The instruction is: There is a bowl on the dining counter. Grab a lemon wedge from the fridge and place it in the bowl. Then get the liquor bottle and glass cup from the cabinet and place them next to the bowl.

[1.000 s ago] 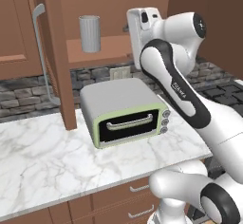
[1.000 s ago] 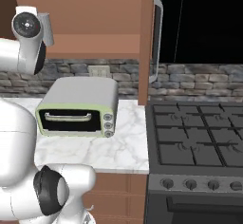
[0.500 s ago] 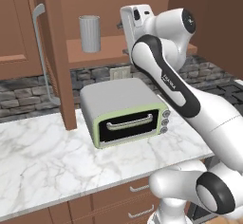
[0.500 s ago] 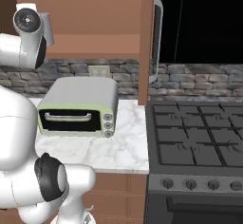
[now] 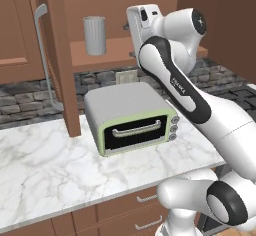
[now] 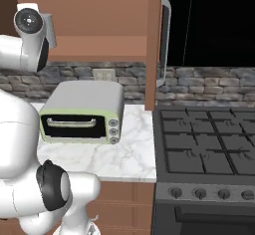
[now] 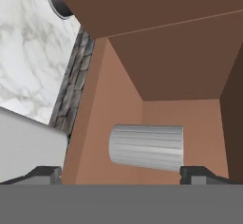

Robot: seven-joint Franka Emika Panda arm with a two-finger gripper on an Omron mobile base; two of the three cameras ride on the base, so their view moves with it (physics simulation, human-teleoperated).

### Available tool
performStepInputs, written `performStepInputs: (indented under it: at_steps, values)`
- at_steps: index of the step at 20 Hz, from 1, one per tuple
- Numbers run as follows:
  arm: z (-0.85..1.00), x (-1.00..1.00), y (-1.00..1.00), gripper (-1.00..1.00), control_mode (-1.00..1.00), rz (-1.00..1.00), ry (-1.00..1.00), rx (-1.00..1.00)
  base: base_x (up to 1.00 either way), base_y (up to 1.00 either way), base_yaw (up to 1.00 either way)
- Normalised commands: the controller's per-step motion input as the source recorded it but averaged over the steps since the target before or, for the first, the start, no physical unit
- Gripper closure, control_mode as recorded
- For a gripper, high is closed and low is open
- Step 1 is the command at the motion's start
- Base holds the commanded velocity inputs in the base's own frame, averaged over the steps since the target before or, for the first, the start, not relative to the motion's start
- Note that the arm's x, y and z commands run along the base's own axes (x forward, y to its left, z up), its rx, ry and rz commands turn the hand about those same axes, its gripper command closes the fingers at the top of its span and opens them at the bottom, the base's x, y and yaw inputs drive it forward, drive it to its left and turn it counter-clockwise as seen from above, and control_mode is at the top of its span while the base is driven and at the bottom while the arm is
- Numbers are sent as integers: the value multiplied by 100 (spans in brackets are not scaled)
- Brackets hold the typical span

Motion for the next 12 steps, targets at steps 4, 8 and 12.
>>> performStepInputs:
  at_steps: [4, 8, 12]
  values:
    - [0, 0, 0, -100, -100, 0, -1, 0, 0, 0, 0]
    - [0, 0, 0, -100, -100, 0, -2, 0, 0, 0, 0]
    - [0, 1, 0, -100, -100, 0, -1, 0, 0, 0, 0]
